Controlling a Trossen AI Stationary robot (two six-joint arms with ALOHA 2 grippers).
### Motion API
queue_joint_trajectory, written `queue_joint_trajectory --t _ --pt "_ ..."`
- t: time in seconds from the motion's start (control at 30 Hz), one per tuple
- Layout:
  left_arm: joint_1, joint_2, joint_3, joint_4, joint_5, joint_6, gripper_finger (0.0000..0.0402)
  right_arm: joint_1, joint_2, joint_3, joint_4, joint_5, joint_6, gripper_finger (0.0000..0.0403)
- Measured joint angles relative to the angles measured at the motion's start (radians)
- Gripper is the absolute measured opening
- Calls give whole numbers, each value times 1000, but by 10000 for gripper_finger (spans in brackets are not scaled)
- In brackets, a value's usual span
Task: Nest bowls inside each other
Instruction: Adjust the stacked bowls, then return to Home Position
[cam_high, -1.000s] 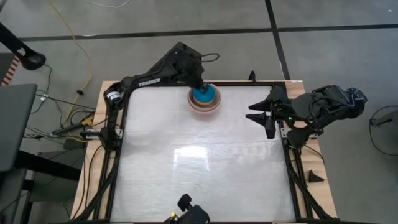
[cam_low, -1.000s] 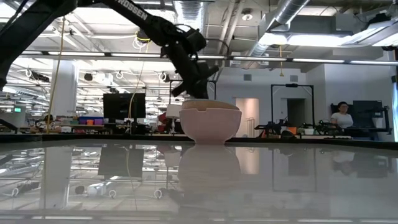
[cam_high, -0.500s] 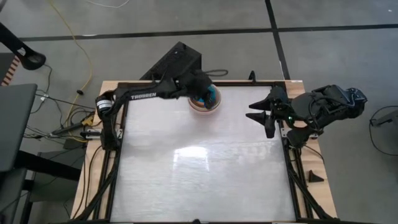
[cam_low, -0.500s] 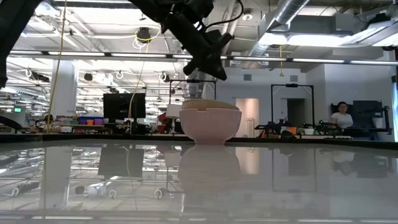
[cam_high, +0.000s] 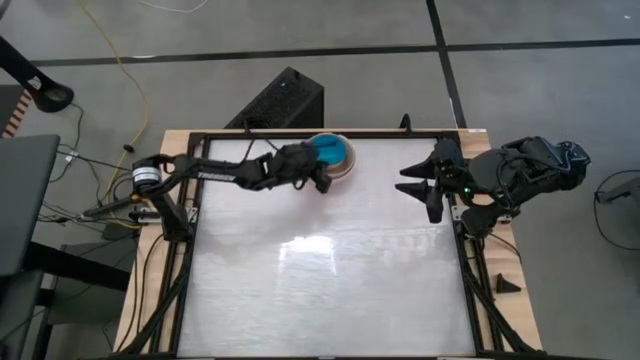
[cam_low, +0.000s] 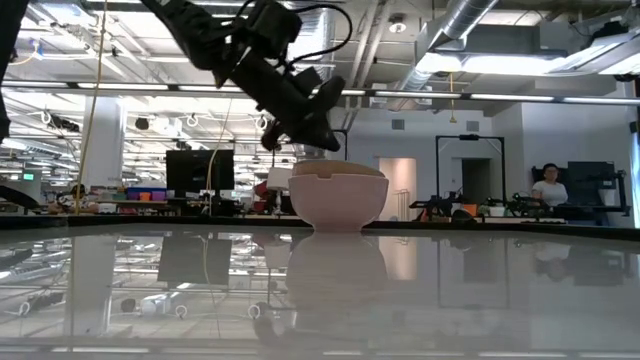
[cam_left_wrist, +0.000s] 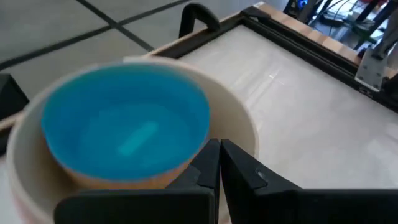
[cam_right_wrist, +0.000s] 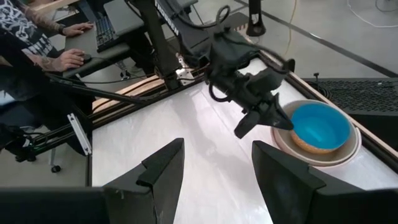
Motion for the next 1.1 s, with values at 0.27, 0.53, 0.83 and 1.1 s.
queue_joint_trajectory --t 0.27,0.53,0.83,1.1 --pt "-12 -5 -76 39 -35 -43 0 0 0 0 0 0 0 223" --pt "7 -40 -78 71 2 -16 0 0 0 0 3 -3 -6 223" --pt "-28 -391 -75 -16 -25 138 0 75 -107 -242 146 32 1 221" --pt "-118 -657 -75 -303 -32 178 0 200 -407 -603 385 210 39 206"
